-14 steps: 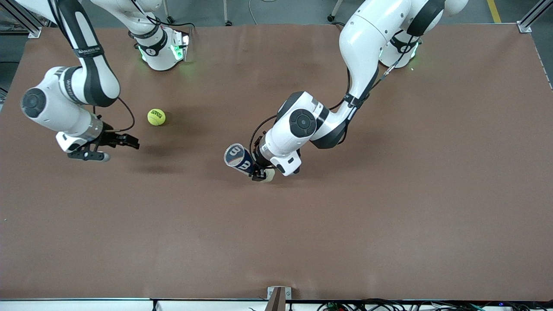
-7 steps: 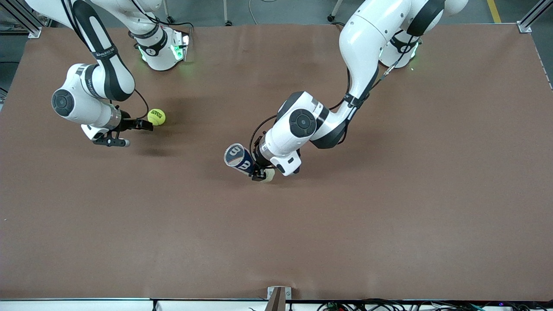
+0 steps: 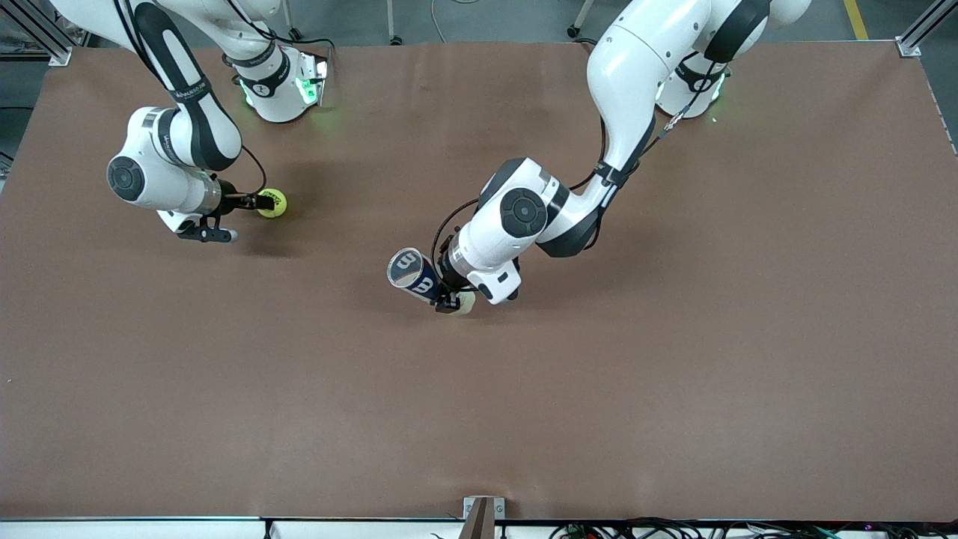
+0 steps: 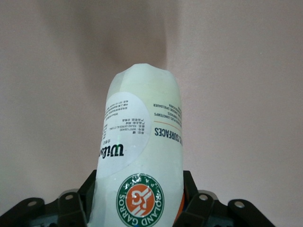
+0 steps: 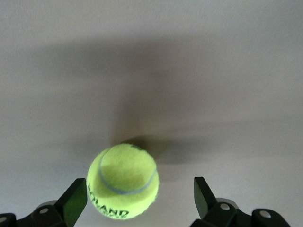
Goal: Insert tennis ball vertically with right arm
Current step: 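Grasp the second tennis ball with the right gripper and lift it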
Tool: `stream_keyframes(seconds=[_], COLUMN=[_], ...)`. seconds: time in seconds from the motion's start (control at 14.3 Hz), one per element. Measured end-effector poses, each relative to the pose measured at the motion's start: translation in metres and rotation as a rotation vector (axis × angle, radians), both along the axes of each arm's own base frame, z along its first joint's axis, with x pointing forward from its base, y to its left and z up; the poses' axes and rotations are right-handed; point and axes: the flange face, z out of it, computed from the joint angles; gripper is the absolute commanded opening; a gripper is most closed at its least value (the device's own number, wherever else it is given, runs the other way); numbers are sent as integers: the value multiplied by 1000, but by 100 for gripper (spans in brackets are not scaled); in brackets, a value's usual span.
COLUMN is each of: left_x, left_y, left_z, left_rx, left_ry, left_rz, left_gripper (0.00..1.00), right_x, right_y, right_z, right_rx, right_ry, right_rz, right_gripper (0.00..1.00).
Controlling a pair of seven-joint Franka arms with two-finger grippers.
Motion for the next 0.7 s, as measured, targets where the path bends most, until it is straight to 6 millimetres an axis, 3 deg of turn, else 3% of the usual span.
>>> stream_keyframes(seconds=[0.35,0.7], left_x=[-1,-1], left_y=[0,0], left_z=[0,0], left_rx=[3,2], left_ry=[4,5], left_rz=[-2,-3], left_gripper=[72,72], right_x=[0,-1], right_y=[30,28], right_z=[0,-1], right_rx=[29,30], right_ry=[5,8], right_rz=[14,5], right_gripper=[100,100])
